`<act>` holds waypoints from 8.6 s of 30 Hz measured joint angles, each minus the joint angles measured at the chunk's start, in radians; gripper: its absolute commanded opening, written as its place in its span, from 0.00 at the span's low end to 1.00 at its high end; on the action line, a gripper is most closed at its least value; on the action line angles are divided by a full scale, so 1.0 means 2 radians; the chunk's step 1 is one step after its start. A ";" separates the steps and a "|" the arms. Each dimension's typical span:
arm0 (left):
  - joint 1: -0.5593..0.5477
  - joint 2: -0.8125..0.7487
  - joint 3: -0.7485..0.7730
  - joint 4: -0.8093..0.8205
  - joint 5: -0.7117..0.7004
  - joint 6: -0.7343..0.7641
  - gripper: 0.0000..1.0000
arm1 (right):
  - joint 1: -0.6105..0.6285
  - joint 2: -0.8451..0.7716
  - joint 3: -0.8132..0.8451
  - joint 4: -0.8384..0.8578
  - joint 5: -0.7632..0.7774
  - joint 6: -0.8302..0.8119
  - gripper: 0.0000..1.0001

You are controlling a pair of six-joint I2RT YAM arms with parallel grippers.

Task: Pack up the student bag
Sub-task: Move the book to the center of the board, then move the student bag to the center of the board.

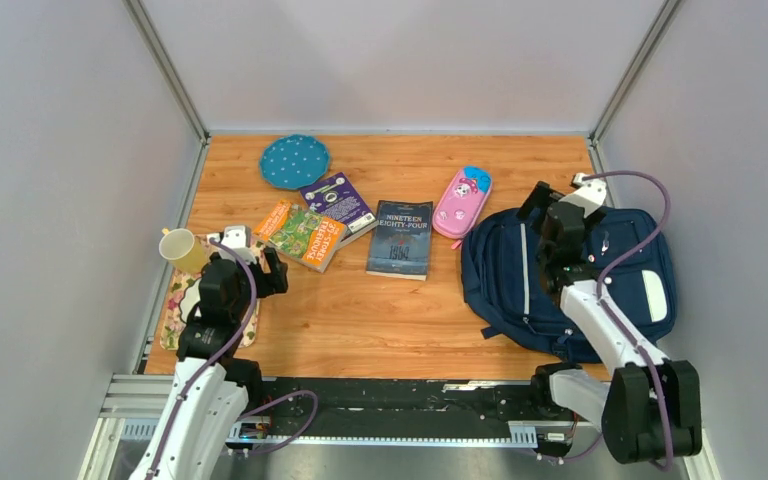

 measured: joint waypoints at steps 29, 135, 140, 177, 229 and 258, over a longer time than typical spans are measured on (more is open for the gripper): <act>0.000 0.072 0.004 -0.074 0.057 -0.038 0.89 | 0.256 0.001 0.068 -0.213 -0.279 0.135 0.96; -0.166 0.416 0.089 0.255 0.296 -0.085 0.85 | 0.054 -0.023 0.098 -0.276 -0.168 0.263 0.99; -0.178 0.547 0.161 0.298 0.329 -0.103 0.84 | 0.056 -0.074 0.098 -0.365 -0.138 0.290 0.99; -0.350 0.745 0.356 0.423 0.297 -0.246 0.85 | 0.056 -0.281 0.019 -0.718 0.013 0.567 1.00; -0.366 0.492 0.310 0.192 0.044 -0.049 0.00 | 0.056 -0.362 0.068 -0.530 -0.156 0.311 1.00; -0.342 0.327 0.090 0.112 -0.193 -0.236 0.00 | 0.070 -0.304 -0.118 -0.465 -0.361 0.347 1.00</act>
